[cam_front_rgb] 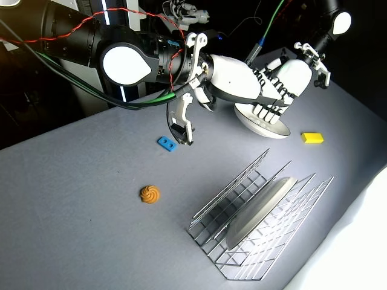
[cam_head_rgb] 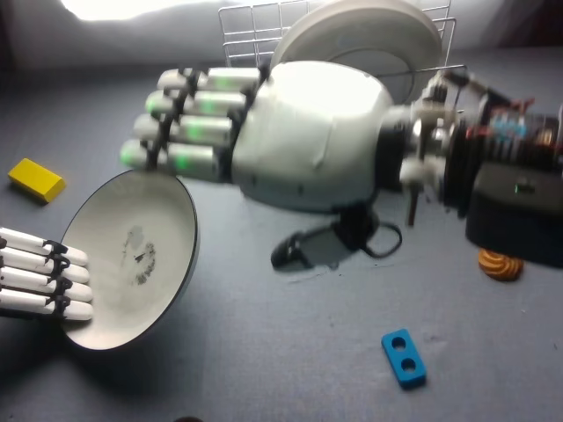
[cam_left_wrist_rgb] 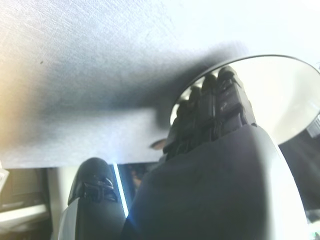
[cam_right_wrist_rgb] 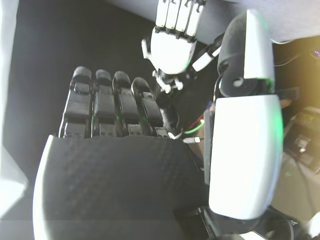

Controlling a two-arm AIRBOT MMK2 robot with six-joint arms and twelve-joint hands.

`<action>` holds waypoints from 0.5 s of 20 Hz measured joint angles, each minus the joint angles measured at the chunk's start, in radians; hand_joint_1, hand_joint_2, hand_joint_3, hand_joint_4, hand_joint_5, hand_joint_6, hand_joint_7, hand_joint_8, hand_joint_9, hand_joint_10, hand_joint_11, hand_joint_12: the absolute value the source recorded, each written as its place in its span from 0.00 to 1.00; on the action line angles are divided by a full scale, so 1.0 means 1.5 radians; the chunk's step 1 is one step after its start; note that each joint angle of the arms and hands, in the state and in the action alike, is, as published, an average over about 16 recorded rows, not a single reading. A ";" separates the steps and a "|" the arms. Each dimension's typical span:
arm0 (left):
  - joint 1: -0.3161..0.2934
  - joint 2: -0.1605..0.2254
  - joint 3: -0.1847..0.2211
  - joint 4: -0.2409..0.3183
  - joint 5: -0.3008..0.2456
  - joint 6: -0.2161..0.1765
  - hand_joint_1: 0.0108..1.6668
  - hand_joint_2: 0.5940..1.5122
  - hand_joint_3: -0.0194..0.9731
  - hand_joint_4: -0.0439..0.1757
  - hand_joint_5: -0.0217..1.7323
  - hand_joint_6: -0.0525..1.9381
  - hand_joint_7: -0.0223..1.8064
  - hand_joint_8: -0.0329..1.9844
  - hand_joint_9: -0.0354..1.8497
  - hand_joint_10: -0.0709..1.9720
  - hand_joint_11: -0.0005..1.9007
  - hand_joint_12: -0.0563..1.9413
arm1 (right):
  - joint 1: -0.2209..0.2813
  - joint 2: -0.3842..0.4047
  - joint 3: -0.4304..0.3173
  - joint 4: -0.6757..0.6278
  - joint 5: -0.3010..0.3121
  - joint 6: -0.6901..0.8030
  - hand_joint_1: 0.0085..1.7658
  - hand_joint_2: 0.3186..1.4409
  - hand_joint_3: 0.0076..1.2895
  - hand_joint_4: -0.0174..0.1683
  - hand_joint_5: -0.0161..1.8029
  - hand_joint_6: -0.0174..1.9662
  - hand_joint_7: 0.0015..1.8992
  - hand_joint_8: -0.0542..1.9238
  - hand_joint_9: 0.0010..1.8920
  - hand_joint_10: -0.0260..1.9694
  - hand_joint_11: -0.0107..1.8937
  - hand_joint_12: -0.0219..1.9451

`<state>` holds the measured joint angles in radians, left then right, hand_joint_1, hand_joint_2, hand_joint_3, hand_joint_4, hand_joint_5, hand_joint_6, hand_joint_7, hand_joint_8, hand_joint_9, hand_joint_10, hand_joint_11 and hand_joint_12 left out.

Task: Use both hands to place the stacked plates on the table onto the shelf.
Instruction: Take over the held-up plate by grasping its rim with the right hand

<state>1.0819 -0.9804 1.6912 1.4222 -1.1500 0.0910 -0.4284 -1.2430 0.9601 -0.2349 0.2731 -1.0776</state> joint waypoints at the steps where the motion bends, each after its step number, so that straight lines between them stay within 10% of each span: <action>1: 0.001 0.000 0.000 -0.001 0.000 0.001 0.00 0.58 0.03 0.16 0.01 0.01 0.01 0.01 0.03 0.03 0.01 0.02 | -0.008 -0.006 0.002 0.012 0.009 -0.020 0.59 0.50 0.00 0.11 0.02 0.03 0.01 0.03 0.01 0.02 0.01 0.01; 10: 0.006 -0.001 0.000 -0.004 0.001 0.006 0.00 0.58 0.03 0.16 0.01 0.01 0.01 0.01 0.03 0.03 0.01 0.02 | -0.051 -0.111 0.091 0.043 0.051 -0.094 0.62 0.51 0.00 0.11 0.02 0.03 0.01 0.03 0.01 0.02 0.01 0.01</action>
<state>1.0913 -0.9822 1.6910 1.4166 -1.1489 0.1004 -0.5048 -1.4088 1.0964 -0.1701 0.3496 -1.2180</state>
